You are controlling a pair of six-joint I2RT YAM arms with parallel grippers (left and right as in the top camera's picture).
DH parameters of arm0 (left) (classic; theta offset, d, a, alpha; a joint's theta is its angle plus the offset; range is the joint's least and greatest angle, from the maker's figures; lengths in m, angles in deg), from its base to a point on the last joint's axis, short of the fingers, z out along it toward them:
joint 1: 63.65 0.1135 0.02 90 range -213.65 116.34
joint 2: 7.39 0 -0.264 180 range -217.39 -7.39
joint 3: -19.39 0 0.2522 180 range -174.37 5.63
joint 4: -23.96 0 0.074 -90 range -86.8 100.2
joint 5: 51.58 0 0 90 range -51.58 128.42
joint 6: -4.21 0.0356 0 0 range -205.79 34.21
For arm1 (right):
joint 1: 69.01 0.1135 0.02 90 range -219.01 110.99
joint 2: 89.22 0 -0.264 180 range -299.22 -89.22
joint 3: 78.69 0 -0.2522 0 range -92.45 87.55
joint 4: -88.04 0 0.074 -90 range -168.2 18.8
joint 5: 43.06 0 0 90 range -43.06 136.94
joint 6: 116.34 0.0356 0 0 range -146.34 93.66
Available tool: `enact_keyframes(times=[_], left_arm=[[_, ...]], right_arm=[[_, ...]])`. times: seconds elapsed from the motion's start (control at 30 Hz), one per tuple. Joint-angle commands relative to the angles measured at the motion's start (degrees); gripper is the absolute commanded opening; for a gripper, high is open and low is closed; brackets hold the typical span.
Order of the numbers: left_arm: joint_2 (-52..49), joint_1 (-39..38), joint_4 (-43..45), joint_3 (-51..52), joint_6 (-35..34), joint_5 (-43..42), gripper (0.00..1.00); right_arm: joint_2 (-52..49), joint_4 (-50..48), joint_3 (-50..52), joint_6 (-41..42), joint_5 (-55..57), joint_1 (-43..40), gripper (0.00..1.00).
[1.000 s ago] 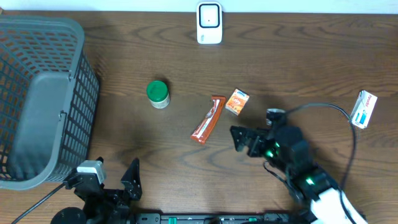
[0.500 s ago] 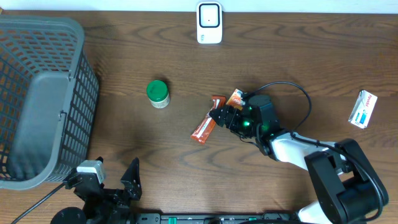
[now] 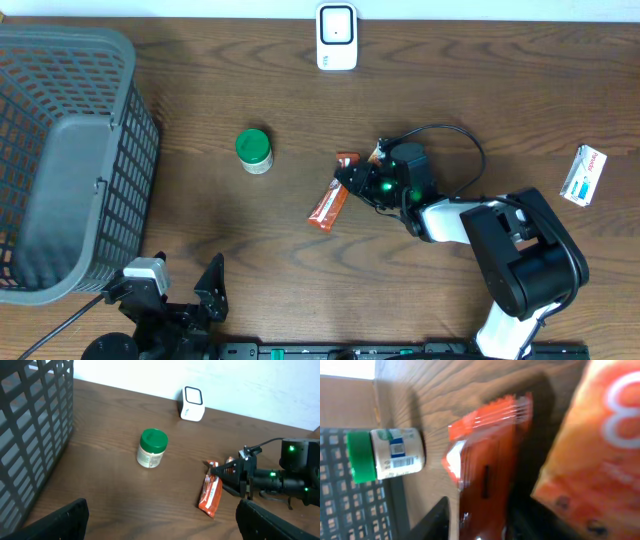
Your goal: Scan the item barcode
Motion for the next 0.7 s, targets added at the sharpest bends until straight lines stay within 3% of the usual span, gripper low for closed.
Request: enact_keyframes(times=[0.0,0.1,0.2,0.3,0.5,0.67], left_arm=[[0.17,-0.28,0.04,-0.02,0.11,-0.52,0.94],[0.17,-0.28,0.07,-0.02,0.11,-0.52,0.94],[0.17,-0.28,0.07,-0.02,0.11,-0.52,0.94],[0.17,-0.28,0.07,-0.02,0.11,-0.52,0.94],[0.17,-0.28,0.07,-0.02,0.11,-0.52,0.94],[0.17,-0.28,0.07,-0.02,0.11,-0.52,0.94]], right_arm=[[-4.57,3.63,3.32,-1.75,6.78,-0.48,0.25],[-3.32,3.67,3.32,-1.73,6.25,-0.5,0.02],[0.87,4.92,3.32,-1.16,6.12,-0.5,0.01],[8.44,12.31,3.32,1.84,9.68,-0.5,0.01],[33.99,40.04,3.28,9.73,25.99,0.11,0.01],[50.86,54.29,3.28,16.35,35.12,2.03,0.01]])
